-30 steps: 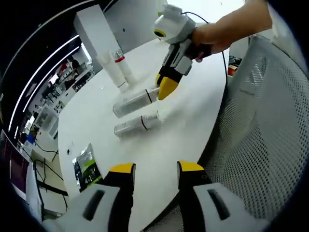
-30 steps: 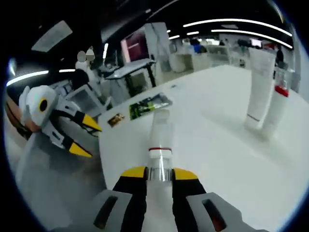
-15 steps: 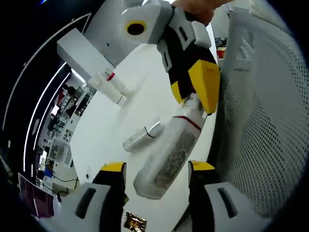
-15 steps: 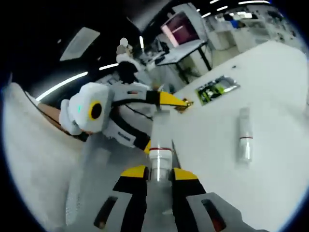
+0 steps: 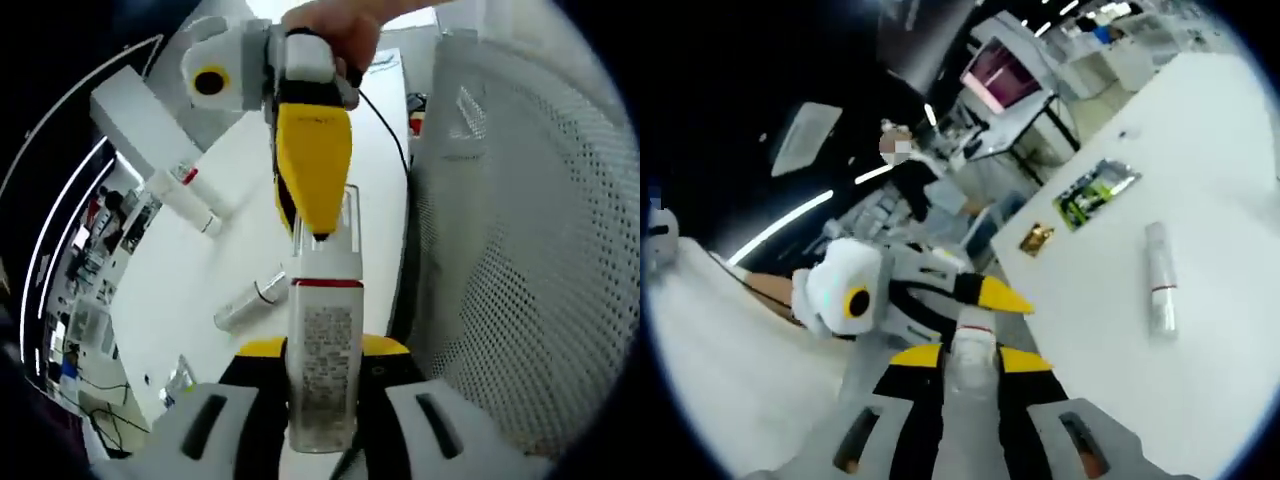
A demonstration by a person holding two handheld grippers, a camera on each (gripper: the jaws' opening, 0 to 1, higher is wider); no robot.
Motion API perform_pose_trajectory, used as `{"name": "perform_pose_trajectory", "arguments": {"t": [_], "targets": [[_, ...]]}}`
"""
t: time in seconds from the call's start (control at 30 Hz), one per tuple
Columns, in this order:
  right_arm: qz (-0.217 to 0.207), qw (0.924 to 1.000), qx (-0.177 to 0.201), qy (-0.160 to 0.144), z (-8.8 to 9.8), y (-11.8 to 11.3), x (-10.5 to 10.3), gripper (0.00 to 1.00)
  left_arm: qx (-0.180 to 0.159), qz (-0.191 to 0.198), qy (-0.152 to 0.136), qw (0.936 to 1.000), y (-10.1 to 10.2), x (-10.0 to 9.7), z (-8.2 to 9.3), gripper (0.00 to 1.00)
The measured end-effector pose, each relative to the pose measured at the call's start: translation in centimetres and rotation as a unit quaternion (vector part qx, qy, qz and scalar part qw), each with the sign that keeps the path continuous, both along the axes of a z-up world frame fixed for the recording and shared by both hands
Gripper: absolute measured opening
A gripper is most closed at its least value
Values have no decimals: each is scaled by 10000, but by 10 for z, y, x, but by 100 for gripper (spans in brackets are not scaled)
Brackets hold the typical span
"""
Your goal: Arrange the skincare products in the storage area until every visible bottle or jar stands upright without overlapping.
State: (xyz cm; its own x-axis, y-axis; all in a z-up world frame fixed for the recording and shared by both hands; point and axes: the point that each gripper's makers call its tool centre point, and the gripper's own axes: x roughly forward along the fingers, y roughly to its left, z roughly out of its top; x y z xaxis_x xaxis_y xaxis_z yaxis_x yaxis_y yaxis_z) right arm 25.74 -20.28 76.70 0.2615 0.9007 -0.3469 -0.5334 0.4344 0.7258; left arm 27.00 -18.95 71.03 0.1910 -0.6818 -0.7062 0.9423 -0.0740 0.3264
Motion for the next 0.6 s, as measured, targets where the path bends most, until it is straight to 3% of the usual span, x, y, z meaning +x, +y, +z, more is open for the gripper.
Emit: {"name": "perform_pose_trajectory", "arguments": {"t": [0.17, 0.23, 0.43, 0.5, 0.6], "targets": [[-89, 9997, -47, -237, 2, 0, 5, 25, -225, 397, 943, 9945, 0, -9, -2, 19], [-235, 9991, 58, -352, 4, 0, 8, 34, -175, 442, 1176, 9919, 1, -14, -5, 19], [-702, 9962, 417, -300, 5, -7, 9, 40, -470, 458, 1868, 9802, -7, -27, 3, 19], [-821, 9947, 485, -376, 5, -11, 9, 43, -615, 585, 2137, 9732, -8, -27, 8, 19], [-804, 9930, 767, -390, 12, -10, 6, 43, -1003, 860, 2561, 9576, -13, -21, 21, 19]]}}
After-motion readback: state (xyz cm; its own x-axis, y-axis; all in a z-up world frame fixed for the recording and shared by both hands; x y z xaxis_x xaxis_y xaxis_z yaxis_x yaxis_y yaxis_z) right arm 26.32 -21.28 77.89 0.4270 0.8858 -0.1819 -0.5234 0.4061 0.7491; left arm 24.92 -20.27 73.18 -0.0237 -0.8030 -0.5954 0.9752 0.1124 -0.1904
